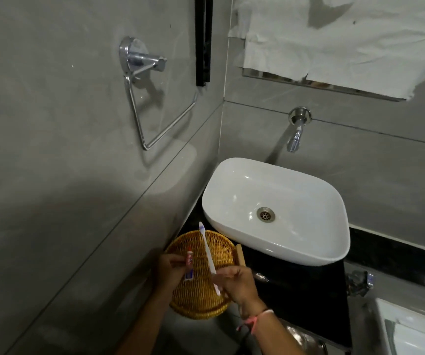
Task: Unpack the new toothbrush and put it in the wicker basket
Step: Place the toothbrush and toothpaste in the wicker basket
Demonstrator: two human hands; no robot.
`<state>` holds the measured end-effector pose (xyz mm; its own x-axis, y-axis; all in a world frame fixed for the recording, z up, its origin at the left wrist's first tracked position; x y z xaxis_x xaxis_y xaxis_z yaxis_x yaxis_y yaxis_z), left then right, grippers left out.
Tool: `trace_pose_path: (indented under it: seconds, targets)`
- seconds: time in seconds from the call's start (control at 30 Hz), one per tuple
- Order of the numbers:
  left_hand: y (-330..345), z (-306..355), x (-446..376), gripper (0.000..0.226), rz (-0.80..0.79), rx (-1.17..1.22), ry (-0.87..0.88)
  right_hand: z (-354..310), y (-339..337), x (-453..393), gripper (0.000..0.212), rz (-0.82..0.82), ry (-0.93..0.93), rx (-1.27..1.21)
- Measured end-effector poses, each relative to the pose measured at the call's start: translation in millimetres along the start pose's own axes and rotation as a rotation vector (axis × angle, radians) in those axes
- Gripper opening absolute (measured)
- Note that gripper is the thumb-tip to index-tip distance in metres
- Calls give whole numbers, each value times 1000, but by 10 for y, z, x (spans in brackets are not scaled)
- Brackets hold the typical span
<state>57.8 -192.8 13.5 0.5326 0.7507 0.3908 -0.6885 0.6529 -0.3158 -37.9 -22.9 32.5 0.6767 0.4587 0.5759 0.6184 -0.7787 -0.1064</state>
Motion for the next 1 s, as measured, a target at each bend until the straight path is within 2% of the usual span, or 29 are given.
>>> trace_pose_path:
  seconds: [0.07,0.17,0.23,0.37,0.5,0.53,0.63,0.7,0.8,0.87,1.0]
  targets:
    - [110,2,-75,25,-2,-58,-16,-3,79,-156,27,17,71,-36]
    - [229,22,-196,10,15,-153,8,1,150,-373,14,18,157,6]
    - [279,12,-268,19,29,-220,14,17,165,-509,10,26,170,76]
    - [331,-29,-362,24,15,-325,1,43,227,-707,22,30,167,249]
    - [334,-67,-395,29,39,-392,28,66,294,-767,11,43,170,296]
    - [334,-71,-396,30,45,-411,37,71,302,-765,7,52,160,303]
    - [343,-63,-382,31,69,-456,56,70,299,-762,20,82,99,350]
    - [353,-52,-367,30,80,-468,61,47,298,-749,15,95,55,387]
    - [355,-50,-350,31,78,-485,68,33,299,-739,18,102,22,422]
    - [352,-60,-347,32,83,-484,71,21,304,-736,8,112,1,444]
    - [364,-47,-328,33,106,-473,72,-24,295,-757,16,143,-34,490]
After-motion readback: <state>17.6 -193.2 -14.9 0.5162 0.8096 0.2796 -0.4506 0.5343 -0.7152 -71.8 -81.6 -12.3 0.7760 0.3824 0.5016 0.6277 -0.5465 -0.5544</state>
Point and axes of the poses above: each hand's wrist, its own x-axis away from the middle knuckle, its own y-axis out of the palm, z = x × y, the point moved 4 cm from there along -x, towards the middle knuckle, and after that the axes turned 2 degrees about y, right-handed, at the moved point
